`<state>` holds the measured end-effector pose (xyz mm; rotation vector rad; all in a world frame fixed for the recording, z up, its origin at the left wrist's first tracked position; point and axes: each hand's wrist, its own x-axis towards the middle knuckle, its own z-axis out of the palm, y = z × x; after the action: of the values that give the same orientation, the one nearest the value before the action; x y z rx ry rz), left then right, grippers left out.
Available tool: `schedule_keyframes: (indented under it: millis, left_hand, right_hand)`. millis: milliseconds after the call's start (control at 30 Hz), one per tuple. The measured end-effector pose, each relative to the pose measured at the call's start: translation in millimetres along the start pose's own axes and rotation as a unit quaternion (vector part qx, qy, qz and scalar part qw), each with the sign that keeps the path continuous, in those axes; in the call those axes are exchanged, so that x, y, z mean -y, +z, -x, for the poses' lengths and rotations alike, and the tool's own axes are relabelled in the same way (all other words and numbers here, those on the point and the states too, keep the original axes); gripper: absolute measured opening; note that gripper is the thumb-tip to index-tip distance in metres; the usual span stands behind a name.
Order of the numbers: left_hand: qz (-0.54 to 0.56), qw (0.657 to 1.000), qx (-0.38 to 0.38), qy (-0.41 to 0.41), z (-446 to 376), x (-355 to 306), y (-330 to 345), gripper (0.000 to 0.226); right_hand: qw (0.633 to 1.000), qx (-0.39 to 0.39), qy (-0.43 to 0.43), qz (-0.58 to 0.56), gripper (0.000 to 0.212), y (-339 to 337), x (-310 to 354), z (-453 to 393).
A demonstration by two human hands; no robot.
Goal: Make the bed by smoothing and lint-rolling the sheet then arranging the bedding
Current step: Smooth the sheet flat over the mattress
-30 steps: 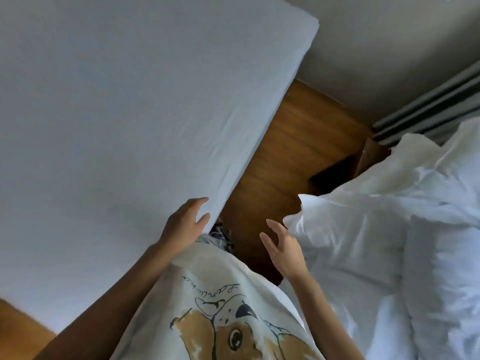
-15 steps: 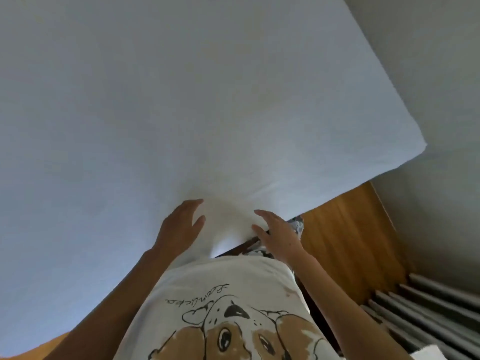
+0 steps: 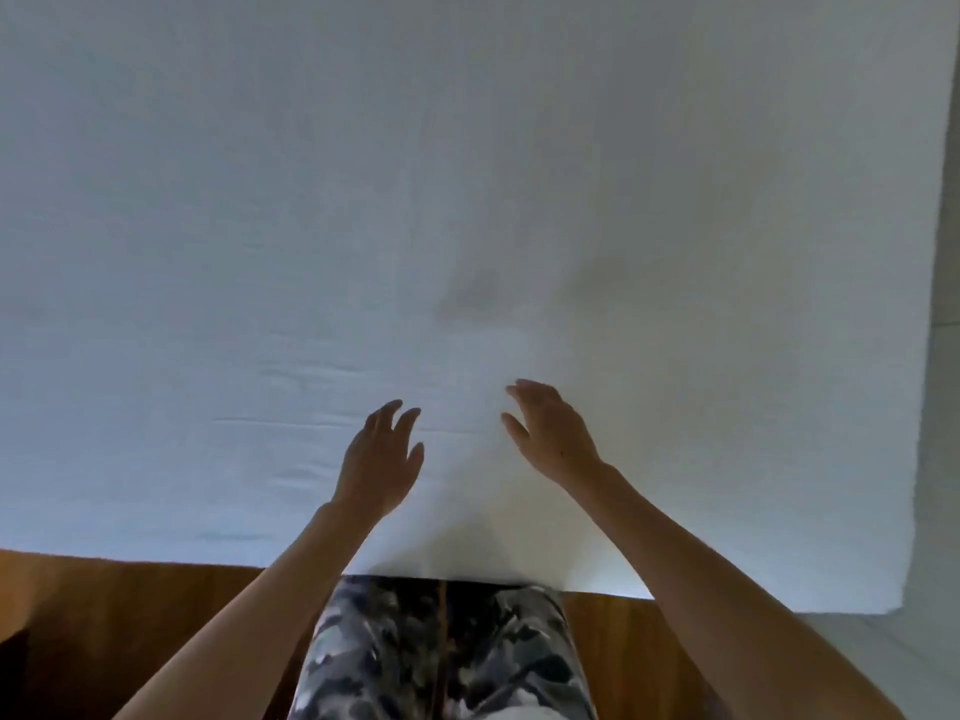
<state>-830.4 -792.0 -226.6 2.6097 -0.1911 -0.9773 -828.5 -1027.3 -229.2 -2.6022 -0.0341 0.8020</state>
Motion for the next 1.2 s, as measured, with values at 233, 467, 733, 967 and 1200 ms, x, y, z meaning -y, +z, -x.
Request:
schedule_keyframes:
  millis: [233, 467, 733, 967, 1200]
  left_hand:
    - [-0.082, 0.981, -0.143, 0.105, -186.7, 4.6, 51.9, 0.051]
    - [-0.127, 0.952, -0.249, 0.125, -238.8, 45.7, 114.5, 0.058]
    - [-0.081, 0.959, -0.198, 0.187, -90.4, 83.4, 218.1, 0.058]
    - [-0.15, 0.952, -0.149, 0.22, -4.9, 113.4, 273.5, 0.06]
    - [-0.056, 0.965, -0.152, 0.205, 15.8, 117.0, 245.7, 0.057]
  right_hand:
    - [0.987, -0.112, -0.068, 0.097, 0.056, 56.3, -82.1, -155.0]
    - [0.964, -0.189, -0.086, 0.167, 0.06, 119.9, -84.5, -217.2]
    - [0.952, -0.156, -0.213, 0.151, 0.056, 249.8, -35.6, -55.3]
    - [0.923, -0.033, -0.31, 0.226, 0.064, 306.2, -38.8, 32.6]
    - [0.907, 0.013, -0.372, 0.196, 0.058, 275.7, -37.5, 26.8]
